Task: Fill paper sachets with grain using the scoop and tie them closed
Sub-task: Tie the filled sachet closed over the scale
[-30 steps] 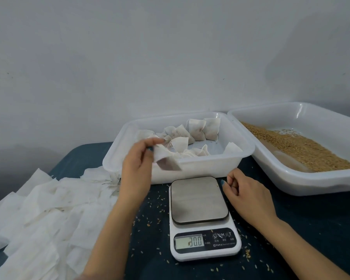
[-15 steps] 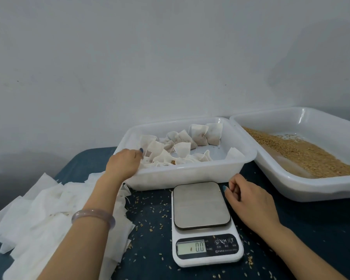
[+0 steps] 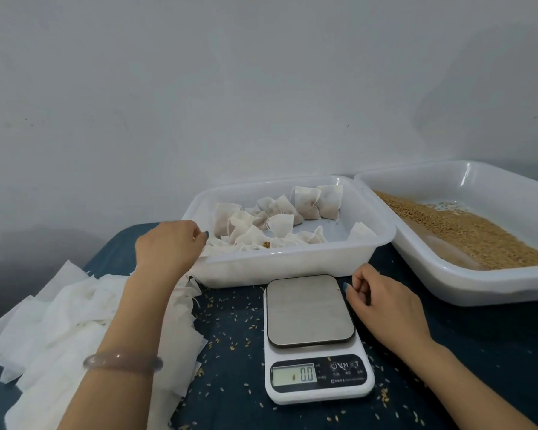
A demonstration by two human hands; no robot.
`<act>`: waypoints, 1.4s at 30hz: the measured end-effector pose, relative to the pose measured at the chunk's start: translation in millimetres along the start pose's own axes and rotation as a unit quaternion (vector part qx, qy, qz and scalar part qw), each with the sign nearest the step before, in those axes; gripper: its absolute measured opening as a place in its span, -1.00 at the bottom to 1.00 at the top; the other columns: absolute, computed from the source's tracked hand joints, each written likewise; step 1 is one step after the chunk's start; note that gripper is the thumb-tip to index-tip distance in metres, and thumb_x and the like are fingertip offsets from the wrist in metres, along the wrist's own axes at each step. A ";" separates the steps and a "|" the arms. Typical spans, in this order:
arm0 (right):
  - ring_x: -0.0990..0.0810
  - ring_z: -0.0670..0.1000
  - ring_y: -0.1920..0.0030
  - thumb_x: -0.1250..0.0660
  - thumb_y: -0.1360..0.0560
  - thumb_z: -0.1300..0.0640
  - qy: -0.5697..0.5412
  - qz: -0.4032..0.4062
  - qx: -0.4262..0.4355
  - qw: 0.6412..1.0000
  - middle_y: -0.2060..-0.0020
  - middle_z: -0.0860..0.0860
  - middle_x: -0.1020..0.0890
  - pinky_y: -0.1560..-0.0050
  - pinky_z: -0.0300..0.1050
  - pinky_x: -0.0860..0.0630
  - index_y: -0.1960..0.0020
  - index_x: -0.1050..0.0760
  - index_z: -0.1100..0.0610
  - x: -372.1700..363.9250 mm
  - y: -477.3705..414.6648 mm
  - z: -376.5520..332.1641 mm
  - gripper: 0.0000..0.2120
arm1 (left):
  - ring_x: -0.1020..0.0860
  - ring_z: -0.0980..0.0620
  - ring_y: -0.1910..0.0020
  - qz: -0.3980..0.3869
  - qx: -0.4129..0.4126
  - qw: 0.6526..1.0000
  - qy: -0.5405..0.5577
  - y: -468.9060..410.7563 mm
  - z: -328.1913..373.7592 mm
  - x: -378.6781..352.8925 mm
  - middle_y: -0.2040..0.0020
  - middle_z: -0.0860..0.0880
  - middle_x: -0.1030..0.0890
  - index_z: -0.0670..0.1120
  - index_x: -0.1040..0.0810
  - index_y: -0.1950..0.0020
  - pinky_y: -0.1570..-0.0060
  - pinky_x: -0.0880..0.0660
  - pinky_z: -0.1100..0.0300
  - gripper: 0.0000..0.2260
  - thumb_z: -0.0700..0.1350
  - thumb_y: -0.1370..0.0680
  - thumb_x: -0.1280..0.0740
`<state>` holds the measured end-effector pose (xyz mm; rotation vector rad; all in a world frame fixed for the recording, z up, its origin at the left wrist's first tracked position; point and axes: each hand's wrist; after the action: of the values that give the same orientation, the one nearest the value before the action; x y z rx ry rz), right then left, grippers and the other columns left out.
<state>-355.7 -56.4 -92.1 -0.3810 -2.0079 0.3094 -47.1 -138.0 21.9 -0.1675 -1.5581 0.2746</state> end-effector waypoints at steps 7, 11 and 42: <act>-0.47 -0.17 0.35 -0.30 -0.53 -0.05 0.001 -0.003 0.000 1.000 0.40 -0.15 -0.50 0.42 -0.21 -0.33 0.21 -0.26 -0.14 -1.8 0.7 1.6 -0.76 | -0.58 0.01 -0.03 -0.156 0.087 0.978 -0.109 31.1 -53.3 10.2 -0.03 0.06 -0.62 0.10 -0.63 -0.06 0.04 -0.48 0.17 -0.81 0.13 -0.53 -0.36; -0.47 -0.16 0.35 -0.31 -0.53 -0.05 -0.001 -0.005 0.002 1.000 0.41 -0.14 -0.50 0.42 -0.20 -0.36 0.21 -0.26 -0.15 -2.3 0.5 0.8 -0.75 | -0.45 -0.05 -0.30 -0.206 0.065 0.971 -0.099 33.5 -56.5 -13.4 -0.32 -0.02 -0.47 0.05 -0.43 -0.37 -0.19 -0.45 0.11 -0.53 0.29 -0.57 -0.24; -0.48 -0.17 0.35 -0.30 -0.53 -0.06 -0.001 -0.005 -0.002 1.000 0.41 -0.14 -0.51 0.40 -0.17 -0.40 0.21 -0.26 -0.13 -3.0 -0.4 1.4 -0.76 | -0.58 0.00 0.20 -0.130 -0.073 0.957 0.249 52.4 -10.3 -5.1 0.20 0.04 -0.65 0.06 -0.44 0.10 0.14 -0.52 0.08 -0.88 0.00 -0.64 -0.26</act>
<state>-355.7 -58.0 -95.0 -0.3732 -2.0110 0.3001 -40.3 -88.5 2.4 -0.1314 -1.0810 -0.0897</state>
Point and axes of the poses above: each hand's wrist, its own y-axis away from the middle knuckle, its own x-axis out of the back of the hand, z = x × y
